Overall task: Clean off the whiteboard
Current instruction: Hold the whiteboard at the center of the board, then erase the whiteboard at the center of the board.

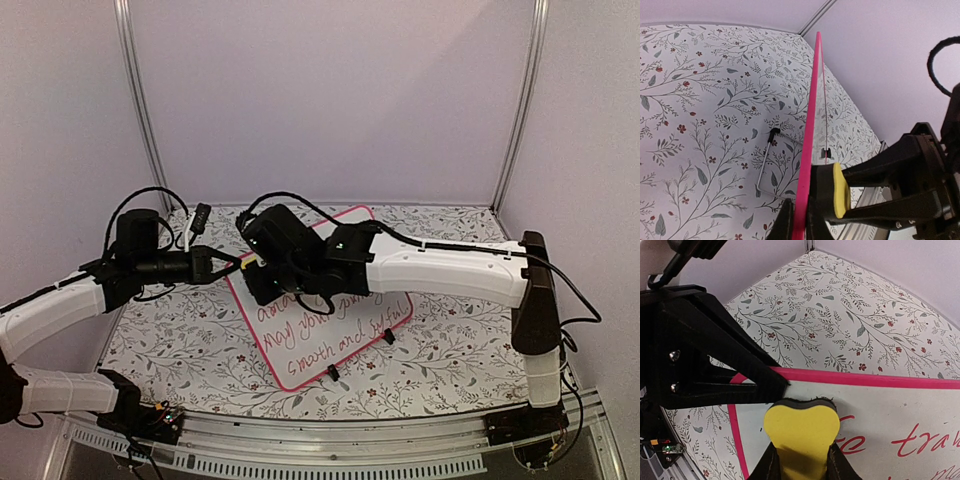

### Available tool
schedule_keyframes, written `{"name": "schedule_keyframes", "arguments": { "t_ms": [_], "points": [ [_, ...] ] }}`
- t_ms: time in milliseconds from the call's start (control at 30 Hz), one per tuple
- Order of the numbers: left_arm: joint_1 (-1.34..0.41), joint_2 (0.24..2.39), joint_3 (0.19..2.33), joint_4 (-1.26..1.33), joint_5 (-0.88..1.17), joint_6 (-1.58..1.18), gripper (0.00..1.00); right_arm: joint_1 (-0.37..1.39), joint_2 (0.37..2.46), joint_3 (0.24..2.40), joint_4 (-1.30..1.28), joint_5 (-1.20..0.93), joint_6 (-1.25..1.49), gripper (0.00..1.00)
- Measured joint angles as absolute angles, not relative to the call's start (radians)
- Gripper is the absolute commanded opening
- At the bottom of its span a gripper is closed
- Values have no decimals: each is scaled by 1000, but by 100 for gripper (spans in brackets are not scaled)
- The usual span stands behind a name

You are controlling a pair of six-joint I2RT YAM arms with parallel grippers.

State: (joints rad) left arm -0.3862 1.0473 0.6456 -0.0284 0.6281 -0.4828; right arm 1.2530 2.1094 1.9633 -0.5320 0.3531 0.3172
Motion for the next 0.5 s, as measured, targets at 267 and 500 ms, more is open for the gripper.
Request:
{"name": "schedule_keyframes", "arguments": {
  "t_ms": [267,500],
  "points": [
    [-386,1048,646,-31,635,-483,0,1279,2116,1943,-521,393,329,26],
    [-386,1052,645,-37,636,-483,0,1301,2066,1797,-464,386,371,25]
  ]
}}
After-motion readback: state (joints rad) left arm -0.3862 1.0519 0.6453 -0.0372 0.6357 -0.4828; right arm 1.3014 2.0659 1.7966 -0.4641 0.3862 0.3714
